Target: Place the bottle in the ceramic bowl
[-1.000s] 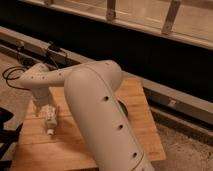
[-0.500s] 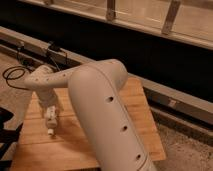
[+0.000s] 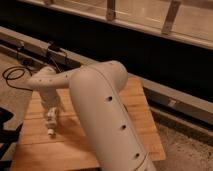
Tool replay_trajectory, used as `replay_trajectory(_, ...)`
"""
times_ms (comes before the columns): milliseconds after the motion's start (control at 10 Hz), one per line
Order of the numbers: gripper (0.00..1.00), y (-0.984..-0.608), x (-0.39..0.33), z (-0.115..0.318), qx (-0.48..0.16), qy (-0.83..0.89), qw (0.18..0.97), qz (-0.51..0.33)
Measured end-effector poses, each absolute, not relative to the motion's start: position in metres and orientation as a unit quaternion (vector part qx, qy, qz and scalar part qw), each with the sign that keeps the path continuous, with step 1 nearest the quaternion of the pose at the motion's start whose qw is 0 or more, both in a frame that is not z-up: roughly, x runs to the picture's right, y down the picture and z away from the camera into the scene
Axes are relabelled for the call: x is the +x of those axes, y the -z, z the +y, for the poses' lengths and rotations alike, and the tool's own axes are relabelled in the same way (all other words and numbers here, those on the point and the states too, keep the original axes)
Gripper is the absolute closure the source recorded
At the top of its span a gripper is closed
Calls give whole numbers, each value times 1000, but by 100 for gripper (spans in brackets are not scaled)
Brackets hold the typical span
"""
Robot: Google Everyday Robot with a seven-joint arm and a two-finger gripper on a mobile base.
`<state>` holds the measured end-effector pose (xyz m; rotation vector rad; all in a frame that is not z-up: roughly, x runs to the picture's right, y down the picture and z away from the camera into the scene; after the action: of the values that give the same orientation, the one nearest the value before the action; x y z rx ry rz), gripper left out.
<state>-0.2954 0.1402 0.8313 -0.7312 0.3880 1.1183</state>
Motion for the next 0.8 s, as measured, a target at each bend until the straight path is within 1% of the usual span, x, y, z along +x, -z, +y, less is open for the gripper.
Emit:
replay_trajectory(500, 35, -830, -308, 143, -353, -499, 772, 176)
replay_trajectory(800, 35, -838, -325, 159, -369, -470, 779, 188)
